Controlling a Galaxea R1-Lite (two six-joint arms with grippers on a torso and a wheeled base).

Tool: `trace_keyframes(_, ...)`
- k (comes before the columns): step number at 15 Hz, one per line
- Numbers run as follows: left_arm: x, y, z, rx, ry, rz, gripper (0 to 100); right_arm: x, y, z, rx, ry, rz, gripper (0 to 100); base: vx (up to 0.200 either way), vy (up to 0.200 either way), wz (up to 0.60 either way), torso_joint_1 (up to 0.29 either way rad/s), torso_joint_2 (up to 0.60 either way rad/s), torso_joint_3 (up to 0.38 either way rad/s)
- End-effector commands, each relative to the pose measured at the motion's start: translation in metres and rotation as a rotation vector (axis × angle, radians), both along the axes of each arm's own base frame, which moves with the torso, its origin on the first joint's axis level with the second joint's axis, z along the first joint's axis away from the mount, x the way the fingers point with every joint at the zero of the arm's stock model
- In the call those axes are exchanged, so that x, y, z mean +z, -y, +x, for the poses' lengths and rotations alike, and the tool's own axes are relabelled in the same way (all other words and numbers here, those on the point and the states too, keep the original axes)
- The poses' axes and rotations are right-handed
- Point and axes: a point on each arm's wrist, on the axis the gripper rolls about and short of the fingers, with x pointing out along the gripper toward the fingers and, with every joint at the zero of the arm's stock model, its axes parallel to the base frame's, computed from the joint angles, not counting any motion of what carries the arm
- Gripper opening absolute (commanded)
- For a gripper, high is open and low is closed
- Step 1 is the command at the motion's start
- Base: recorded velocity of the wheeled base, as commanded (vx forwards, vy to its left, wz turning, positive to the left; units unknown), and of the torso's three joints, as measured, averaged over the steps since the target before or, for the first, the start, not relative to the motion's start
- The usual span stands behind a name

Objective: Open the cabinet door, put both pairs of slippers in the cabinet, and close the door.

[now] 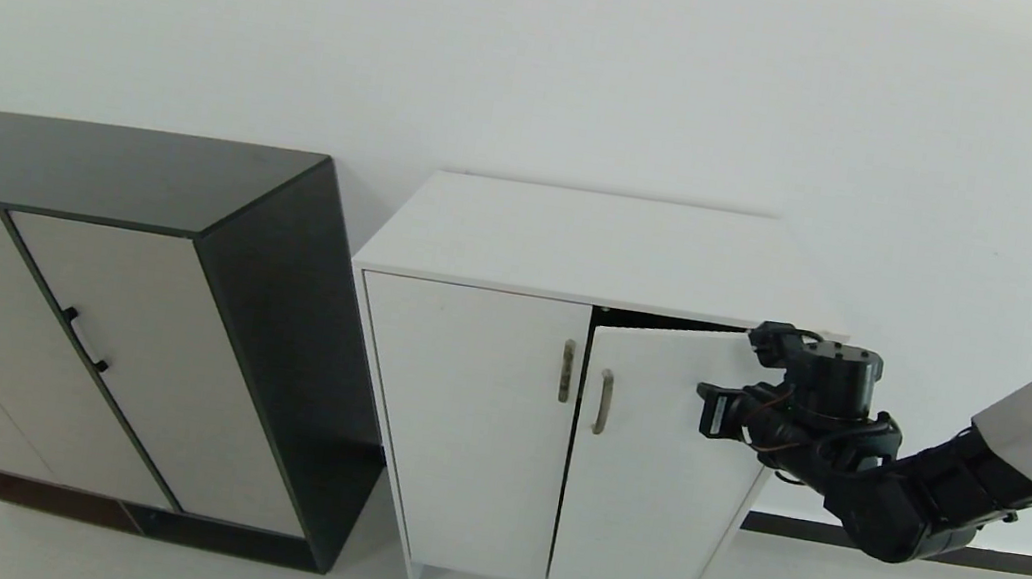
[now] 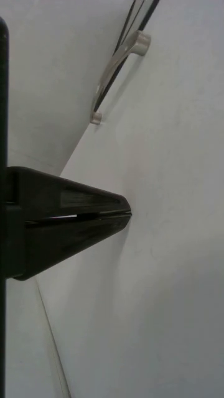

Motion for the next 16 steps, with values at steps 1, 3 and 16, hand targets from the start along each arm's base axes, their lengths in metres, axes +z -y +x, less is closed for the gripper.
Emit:
trace_keyframes(1,0.0,0.0,0.0,0.0,-0.001,0.0,0,-0.004,0.001,0.004,-0.006,-0.005,0.0,0,0.0,0.0,0.0,0.0,0.0,0.0)
trace_keyframes(3,0.0,0.0,0.0,0.0,-0.001,0.0,0,-0.006,0.001,0.006,-0.006,-0.007,-0.001,0,0.0,0.0,0.0,0.0,0.0,0.0)
trace_keyframes(16,0.0,0.0,0.0,0.0,-0.001,0.002,0,-0.007,0.01,0.02,-0.043,0.012,0.005,0,0.0,0.0,0.0,0.0,0.0,0.0)
